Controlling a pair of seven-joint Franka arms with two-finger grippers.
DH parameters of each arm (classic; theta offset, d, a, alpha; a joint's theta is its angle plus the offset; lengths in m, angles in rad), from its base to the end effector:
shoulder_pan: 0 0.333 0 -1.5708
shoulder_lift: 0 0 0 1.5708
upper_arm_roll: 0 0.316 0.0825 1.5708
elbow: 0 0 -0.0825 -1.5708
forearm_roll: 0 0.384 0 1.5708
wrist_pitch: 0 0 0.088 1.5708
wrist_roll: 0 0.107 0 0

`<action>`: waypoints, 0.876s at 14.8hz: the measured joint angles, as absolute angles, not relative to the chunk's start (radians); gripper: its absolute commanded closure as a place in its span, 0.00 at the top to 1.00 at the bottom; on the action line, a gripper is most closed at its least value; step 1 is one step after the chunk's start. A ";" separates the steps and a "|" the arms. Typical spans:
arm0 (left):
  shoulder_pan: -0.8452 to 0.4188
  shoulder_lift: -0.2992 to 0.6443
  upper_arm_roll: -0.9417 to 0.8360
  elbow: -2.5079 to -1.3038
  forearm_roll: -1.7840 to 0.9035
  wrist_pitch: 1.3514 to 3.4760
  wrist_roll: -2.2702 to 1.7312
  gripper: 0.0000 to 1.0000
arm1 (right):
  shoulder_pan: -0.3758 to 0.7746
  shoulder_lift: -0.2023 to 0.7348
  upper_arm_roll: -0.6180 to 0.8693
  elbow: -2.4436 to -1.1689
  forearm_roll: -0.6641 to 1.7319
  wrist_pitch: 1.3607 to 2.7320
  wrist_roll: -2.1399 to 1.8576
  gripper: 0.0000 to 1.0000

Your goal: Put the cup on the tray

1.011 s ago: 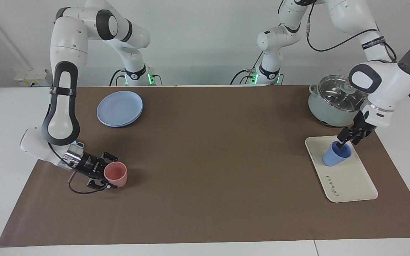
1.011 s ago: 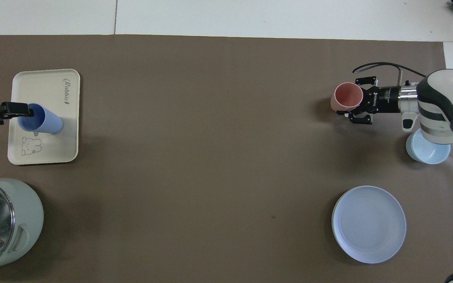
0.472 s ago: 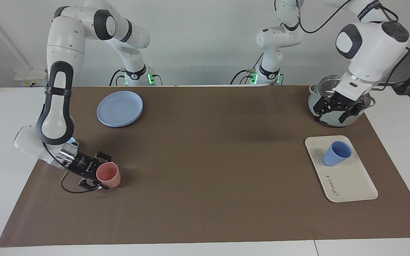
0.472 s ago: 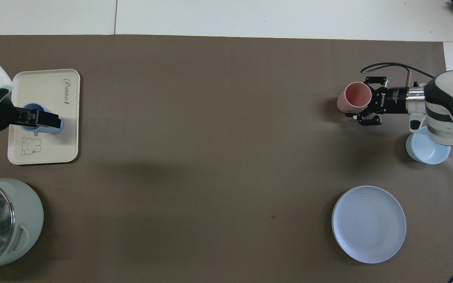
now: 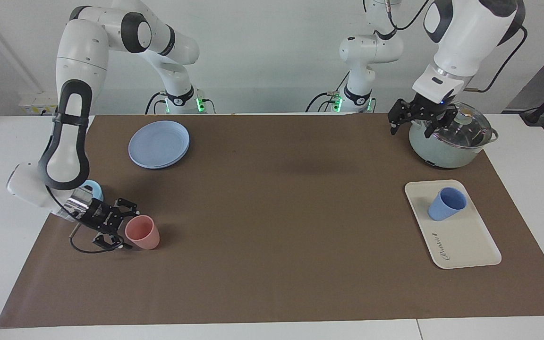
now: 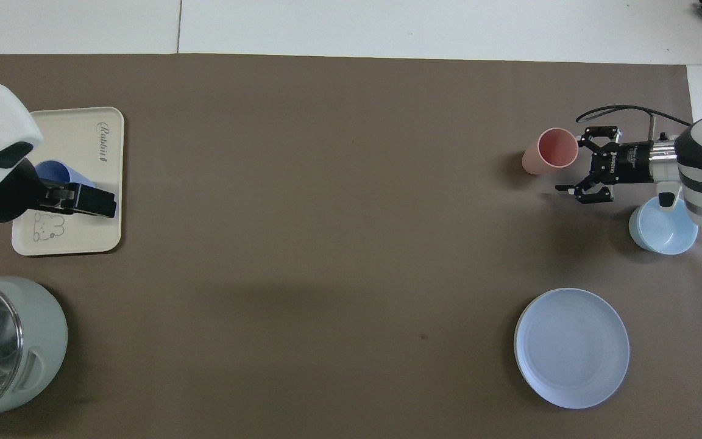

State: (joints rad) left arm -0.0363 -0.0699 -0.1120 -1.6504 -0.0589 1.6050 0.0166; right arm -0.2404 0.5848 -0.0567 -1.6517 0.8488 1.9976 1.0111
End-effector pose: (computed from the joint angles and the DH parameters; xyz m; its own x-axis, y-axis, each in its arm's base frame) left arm 0.5286 -0.0873 0.6278 0.9865 -0.1620 0.0249 -0.1631 -0.9853 0.0507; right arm 0.6541 -0.1479 0.2692 -0.1373 -0.7374 -0.6614 -0.9800 0.1980 -0.0173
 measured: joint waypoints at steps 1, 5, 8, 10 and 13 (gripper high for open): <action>-0.036 -0.070 -0.111 -1.603 -0.059 1.550 0.014 1.00 | -0.249 0.573 -0.058 -1.652 0.813 1.990 1.009 0.99; -0.035 -0.067 -0.104 -1.558 -0.059 1.493 0.011 1.00 | -0.251 0.491 -0.055 -1.651 0.597 1.981 0.941 0.99; -0.034 -0.066 -0.095 -1.592 -0.058 1.498 0.015 1.00 | -0.216 0.414 -0.049 -1.652 0.423 1.975 0.904 0.99; -0.029 -0.070 -0.091 -1.616 -0.054 1.504 0.039 1.00 | -0.167 0.373 -0.048 -1.652 0.332 1.961 0.853 0.99; -0.001 -0.080 -0.085 -1.659 -0.052 1.542 0.068 1.00 | -0.083 0.326 -0.047 -1.653 0.208 1.908 0.716 1.00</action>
